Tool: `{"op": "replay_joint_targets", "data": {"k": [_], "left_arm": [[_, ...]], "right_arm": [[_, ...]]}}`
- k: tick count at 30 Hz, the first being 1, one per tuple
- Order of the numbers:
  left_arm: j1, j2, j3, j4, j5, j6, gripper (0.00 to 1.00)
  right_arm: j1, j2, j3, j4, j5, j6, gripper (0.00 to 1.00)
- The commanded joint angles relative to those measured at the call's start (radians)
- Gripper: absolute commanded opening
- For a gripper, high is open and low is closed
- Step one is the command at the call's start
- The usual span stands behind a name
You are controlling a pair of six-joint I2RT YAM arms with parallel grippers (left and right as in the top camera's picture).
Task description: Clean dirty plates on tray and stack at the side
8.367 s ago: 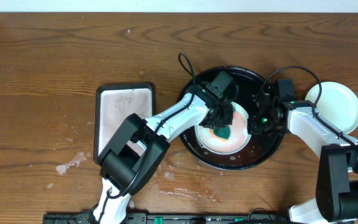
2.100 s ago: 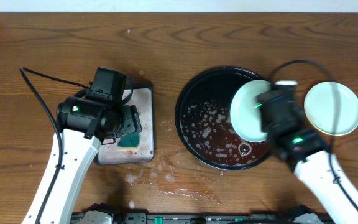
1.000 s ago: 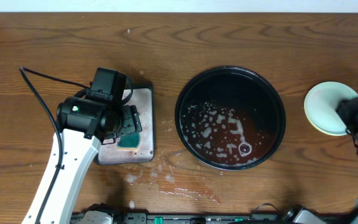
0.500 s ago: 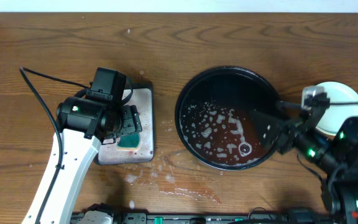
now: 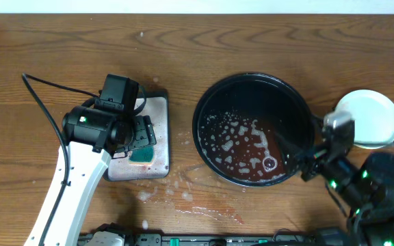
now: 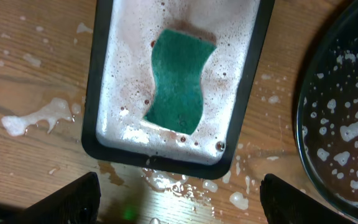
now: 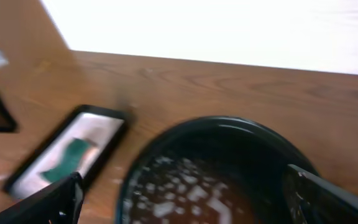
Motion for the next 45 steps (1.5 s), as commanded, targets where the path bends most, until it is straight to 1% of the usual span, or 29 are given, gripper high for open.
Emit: {"op": "replay_joint_targets", "data": {"k": [1, 3, 7, 11, 17, 41, 45], "left_arm": [[0.004, -0.002, 0.008, -0.003, -0.005, 0.006, 0.83], [0.004, -0.002, 0.008, -0.003, -0.005, 0.006, 0.83], [0.004, -0.002, 0.008, -0.003, -0.005, 0.007, 0.83], [0.004, -0.002, 0.008, -0.003, -0.005, 0.007, 0.83], [0.004, -0.002, 0.008, -0.003, -0.005, 0.007, 0.83], [0.004, -0.003, 0.008, -0.003, -0.005, 0.007, 0.83], [0.002, -0.041, -0.007, -0.001, -0.017, 0.013, 0.83]], "right_arm": [[0.009, -0.153, -0.15, 0.001, 0.127, -0.052, 0.99], [0.008, -0.234, -0.233, 0.009, 0.127, -0.052, 0.99], [0.008, -0.398, -0.417, 0.109, 0.127, -0.052, 0.99], [0.008, -0.526, -0.556, 0.204, 0.127, -0.052, 0.99], [0.009, -0.528, -0.714, 0.467, 0.127, -0.052, 0.99], [0.009, -0.526, -0.711, 0.456, 0.127, -0.052, 0.99], [0.009, -0.526, -0.711, 0.456, 0.127, -0.052, 0.99]]}}
